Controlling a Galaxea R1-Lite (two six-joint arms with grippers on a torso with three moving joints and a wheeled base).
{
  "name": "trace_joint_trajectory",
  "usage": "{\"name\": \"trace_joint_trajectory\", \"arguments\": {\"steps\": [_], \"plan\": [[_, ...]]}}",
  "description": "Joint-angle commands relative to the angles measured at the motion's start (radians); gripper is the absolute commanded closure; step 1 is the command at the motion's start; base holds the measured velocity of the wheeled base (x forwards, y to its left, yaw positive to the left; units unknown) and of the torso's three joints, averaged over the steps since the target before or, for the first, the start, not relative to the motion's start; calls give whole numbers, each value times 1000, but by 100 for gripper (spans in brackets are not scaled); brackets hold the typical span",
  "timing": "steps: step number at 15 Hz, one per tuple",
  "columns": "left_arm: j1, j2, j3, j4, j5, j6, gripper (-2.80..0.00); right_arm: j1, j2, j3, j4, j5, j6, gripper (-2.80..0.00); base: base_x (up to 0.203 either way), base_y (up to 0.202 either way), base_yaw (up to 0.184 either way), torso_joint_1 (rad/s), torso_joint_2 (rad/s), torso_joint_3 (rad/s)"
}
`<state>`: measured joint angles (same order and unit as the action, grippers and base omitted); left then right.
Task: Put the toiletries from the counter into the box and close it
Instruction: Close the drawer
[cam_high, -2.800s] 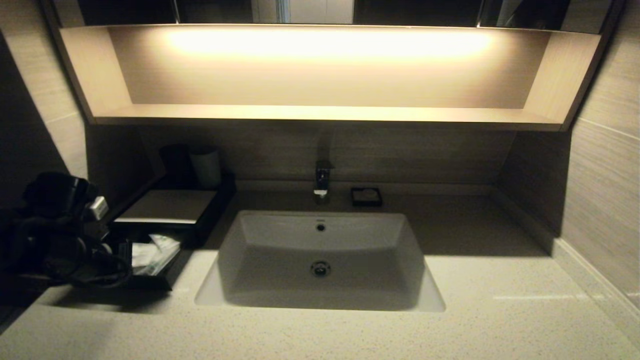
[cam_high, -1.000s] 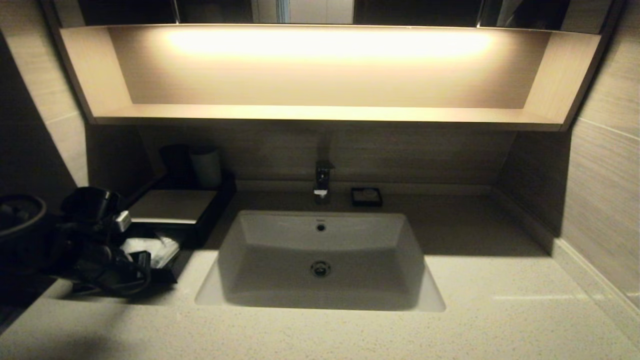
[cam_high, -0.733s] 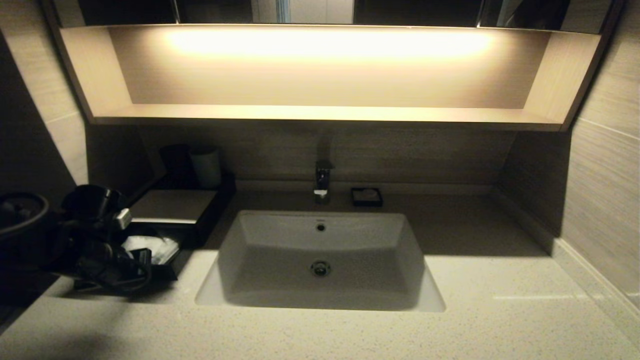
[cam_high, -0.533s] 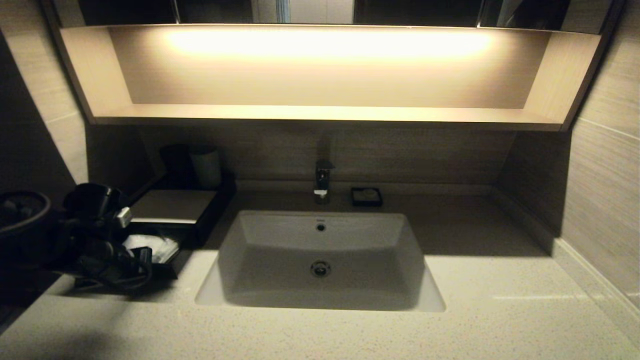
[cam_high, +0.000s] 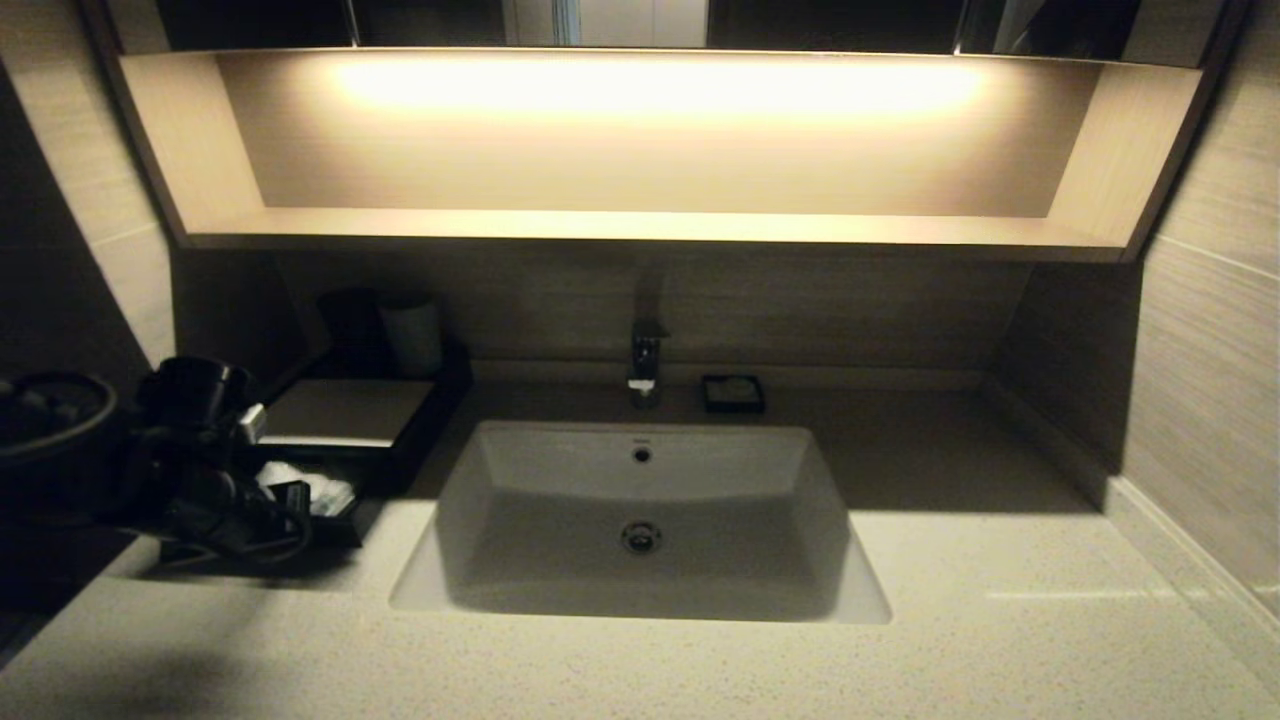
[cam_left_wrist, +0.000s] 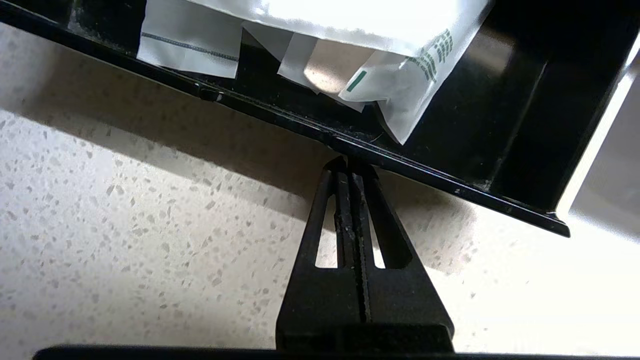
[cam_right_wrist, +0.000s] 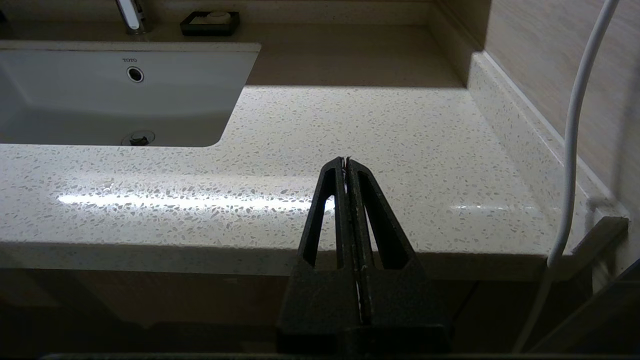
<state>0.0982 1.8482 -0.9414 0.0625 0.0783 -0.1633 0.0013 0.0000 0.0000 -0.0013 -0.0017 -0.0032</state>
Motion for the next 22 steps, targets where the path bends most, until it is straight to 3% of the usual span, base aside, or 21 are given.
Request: {"name": "trace_joint_trajectory", "arguments": {"steps": [1, 22], "plan": [[-9, 13, -15, 0, 1, -7, 0, 0, -2, 2, 0, 0, 0, 0, 0, 0, 0, 0, 0, 0], [-31, 82, -127, -1, 1, -71, 0, 0, -2, 2, 0, 0, 0, 0, 0, 0, 0, 0, 0, 0]]}}
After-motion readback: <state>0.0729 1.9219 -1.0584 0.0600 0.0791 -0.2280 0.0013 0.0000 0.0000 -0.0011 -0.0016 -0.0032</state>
